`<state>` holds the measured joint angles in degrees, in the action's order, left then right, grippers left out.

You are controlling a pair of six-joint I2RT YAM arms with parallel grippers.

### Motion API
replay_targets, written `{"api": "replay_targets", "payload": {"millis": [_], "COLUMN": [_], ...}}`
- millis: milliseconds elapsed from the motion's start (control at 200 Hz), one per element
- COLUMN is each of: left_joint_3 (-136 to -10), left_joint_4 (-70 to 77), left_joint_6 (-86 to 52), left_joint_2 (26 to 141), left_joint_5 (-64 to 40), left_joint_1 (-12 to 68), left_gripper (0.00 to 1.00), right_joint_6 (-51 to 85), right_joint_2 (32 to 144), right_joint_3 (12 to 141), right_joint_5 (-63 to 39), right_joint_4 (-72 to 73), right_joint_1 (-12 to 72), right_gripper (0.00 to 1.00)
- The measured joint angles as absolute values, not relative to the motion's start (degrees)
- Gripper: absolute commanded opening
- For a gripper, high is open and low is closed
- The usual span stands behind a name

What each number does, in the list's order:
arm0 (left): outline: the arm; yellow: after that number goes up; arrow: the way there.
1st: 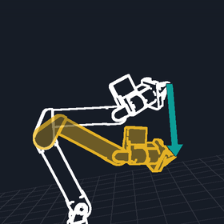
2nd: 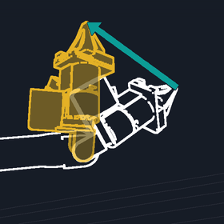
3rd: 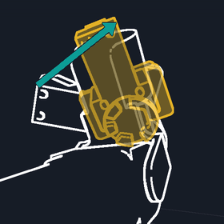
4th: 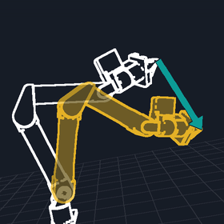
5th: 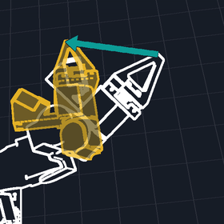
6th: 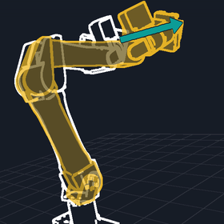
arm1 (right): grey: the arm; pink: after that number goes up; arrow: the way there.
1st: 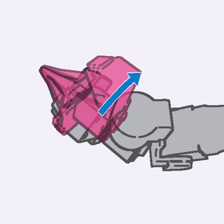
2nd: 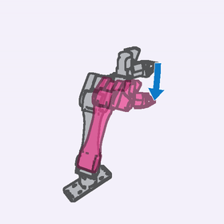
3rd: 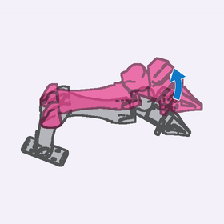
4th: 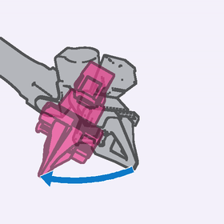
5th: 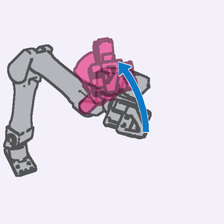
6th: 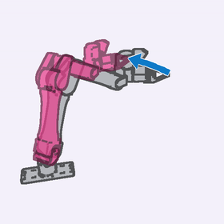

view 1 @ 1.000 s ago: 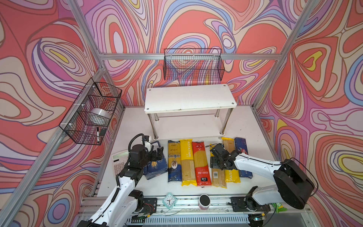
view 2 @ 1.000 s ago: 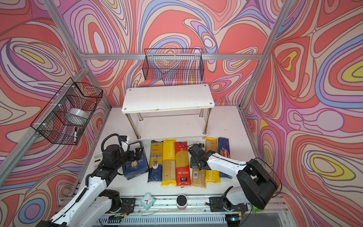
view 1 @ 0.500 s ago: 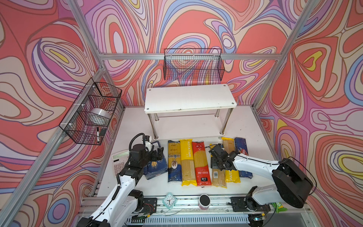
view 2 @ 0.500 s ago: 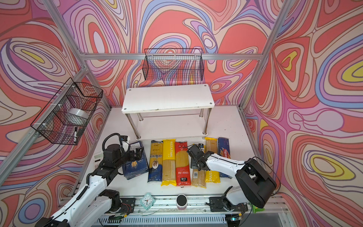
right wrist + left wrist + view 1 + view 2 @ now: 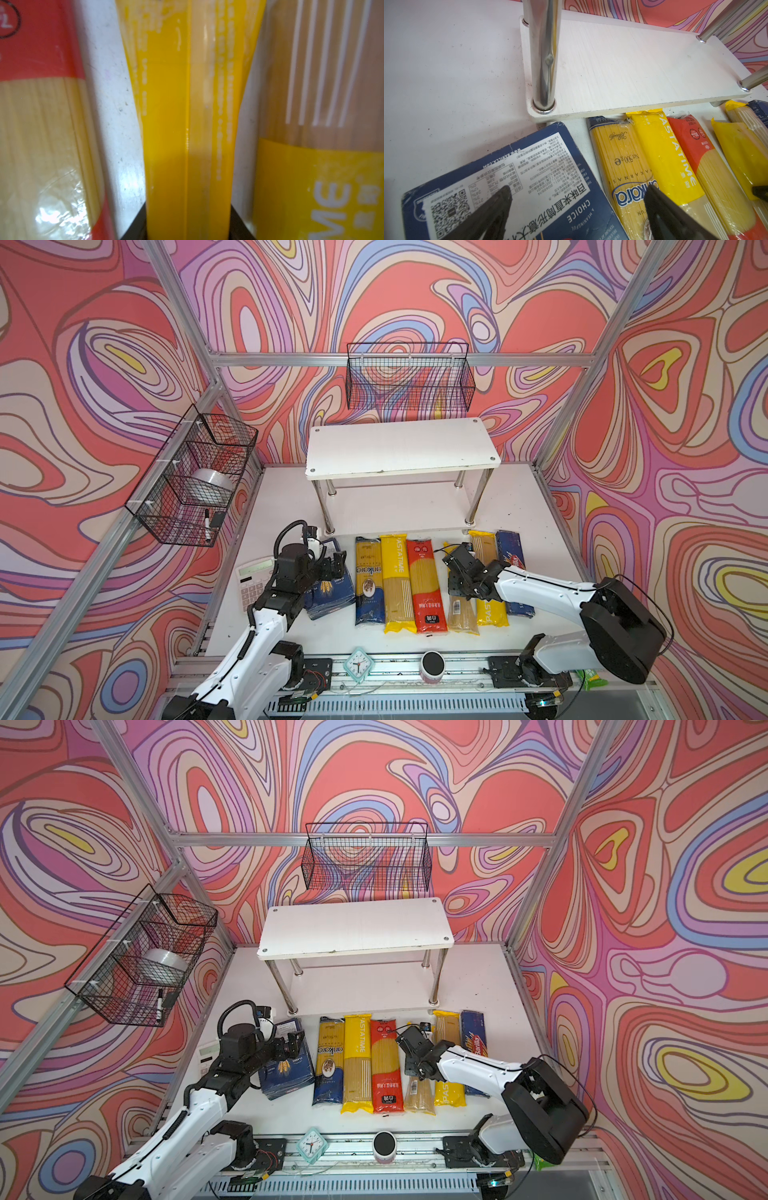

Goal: Arrange pasta packages on shelves
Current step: Pick up the pasta bag from the center of the table.

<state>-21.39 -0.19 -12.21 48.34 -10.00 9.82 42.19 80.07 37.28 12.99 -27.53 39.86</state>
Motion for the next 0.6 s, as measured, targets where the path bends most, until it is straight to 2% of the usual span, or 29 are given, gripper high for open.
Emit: {"api": "replay_targets", "payload": {"millis": [175,265,596], "left_joint_3": [-21.6,-21.7,-21.7], "left_joint_4": [-0.2,-0.2,-0.2], "left_joint_6": [-12.2,-12.2,-12.2], "left_joint_2": [49.1,49.2,49.2], "left_joint_5": [-9.8,-9.8,-9.8], "left_joint_1": [9.8,9.8,9.8], "left_gripper": [1.00,1.00,1.00], "right_joint_6": [41.5,41.4,39.4], "right_joint_2": [80.3,80.4,76.8], "right_joint_3": [37.3,37.6,37.6], "right_joint_5": [13.0,12.9,11.1], "right_joint_4": [-27.1,-27.2,-29.4], "right_joint_1": [39.9,39.9,39.9], "right_gripper": [0.19,0.07,0.00]}}
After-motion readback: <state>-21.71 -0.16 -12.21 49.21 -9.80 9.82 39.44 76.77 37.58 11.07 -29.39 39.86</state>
